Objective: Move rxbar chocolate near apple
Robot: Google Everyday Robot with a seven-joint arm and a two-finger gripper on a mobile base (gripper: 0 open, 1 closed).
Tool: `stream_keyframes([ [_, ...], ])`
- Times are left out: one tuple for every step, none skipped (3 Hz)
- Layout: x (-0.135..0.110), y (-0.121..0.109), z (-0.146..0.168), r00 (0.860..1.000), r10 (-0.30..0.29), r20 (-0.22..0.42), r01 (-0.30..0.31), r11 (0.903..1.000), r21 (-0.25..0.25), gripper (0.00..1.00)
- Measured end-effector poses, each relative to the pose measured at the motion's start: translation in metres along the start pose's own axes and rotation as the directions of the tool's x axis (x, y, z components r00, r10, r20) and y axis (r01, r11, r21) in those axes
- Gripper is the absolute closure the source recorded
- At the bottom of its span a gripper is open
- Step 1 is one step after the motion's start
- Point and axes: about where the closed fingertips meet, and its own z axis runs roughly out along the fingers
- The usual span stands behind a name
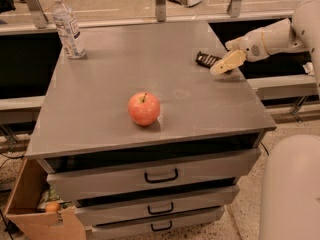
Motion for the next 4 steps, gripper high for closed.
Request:
stream_keyframes([
  [0.006, -0.003, 0.004, 0.999, -0.021, -0.033, 0.022, 0.9997, 0.009, 0.24],
  [0.006, -0.003, 0.006, 0.998, -0.034, -0.043, 0.034, 0.9994, 0.009, 0.47],
  [0.003, 0.000, 0.006, 0.998, -0.037, -0.046, 0.037, 0.9993, 0.004, 0.72],
  [-0.012, 0.018, 0.002, 0.998, -0.051, -0.041, 0.050, 0.9984, -0.029, 0.95],
])
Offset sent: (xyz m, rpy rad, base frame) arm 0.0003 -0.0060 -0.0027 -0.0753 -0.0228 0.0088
